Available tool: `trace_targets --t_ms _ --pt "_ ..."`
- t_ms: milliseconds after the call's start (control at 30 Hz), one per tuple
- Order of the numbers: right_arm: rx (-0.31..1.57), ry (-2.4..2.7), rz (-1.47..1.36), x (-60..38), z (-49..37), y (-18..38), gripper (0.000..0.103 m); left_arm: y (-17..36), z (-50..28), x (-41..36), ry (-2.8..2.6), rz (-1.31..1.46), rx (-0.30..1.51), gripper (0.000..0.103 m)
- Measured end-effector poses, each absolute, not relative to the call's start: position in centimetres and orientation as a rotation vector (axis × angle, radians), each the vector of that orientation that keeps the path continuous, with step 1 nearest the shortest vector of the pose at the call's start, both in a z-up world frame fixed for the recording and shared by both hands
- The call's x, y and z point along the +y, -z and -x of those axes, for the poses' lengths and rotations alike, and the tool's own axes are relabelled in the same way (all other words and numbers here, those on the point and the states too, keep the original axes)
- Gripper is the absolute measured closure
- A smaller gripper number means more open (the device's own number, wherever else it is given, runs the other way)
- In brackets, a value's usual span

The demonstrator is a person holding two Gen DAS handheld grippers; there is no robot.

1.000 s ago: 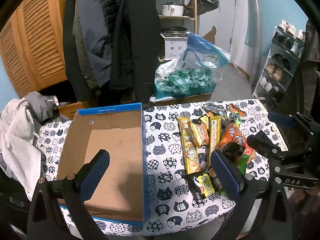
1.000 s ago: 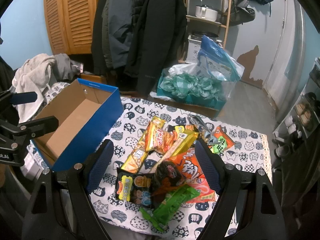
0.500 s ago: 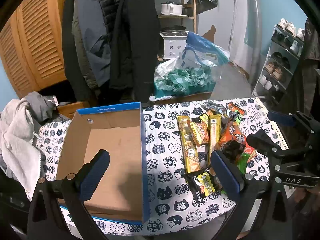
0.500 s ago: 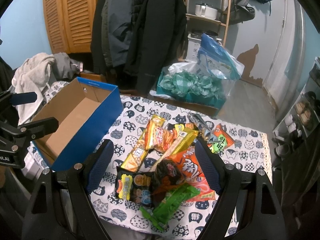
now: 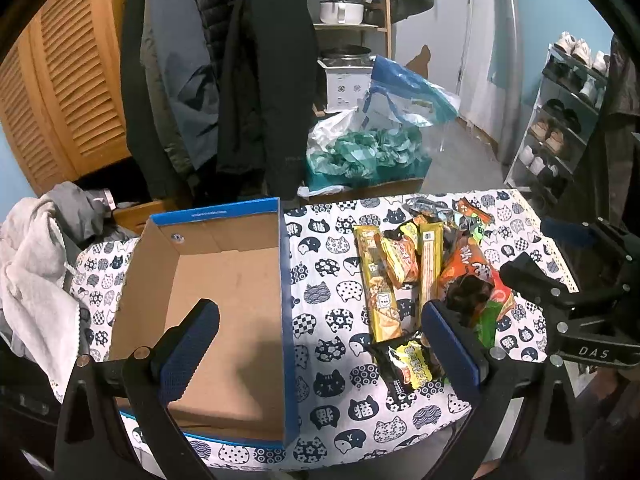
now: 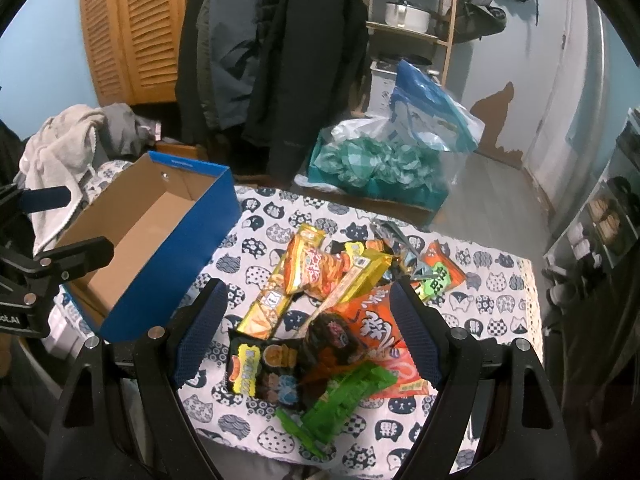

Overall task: Organize snacks
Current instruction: 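Grasp the black snack bag with the left gripper while the right gripper grasps the green bag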

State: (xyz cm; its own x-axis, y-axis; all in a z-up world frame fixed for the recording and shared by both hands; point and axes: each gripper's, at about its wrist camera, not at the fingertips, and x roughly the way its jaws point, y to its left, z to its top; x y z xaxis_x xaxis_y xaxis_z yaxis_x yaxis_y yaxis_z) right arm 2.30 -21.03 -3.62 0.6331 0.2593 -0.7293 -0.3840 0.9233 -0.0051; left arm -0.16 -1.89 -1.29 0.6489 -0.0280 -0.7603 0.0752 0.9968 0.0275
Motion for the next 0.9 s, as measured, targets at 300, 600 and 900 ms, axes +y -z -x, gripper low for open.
trace_targets --t_ms 300,600,900 --pt "0.851 -0.334 0.155 -21.9 -2.9 4.5 0.021 3.1 -0.7 -1.9 0.104 -0.075 0.891 0.001" --pt "0.944 -0.275 0.123 -23.7 -3.5 7.0 0.021 6.6 -1.5 -3.4 0.169 -0.103 0.954 0.001" --pt "1.108 -0.227 0.074 -25.5 -4.0 12.1 0.021 10.4 -2.3 -5.3 0.229 -0.107 1.058 0.001"
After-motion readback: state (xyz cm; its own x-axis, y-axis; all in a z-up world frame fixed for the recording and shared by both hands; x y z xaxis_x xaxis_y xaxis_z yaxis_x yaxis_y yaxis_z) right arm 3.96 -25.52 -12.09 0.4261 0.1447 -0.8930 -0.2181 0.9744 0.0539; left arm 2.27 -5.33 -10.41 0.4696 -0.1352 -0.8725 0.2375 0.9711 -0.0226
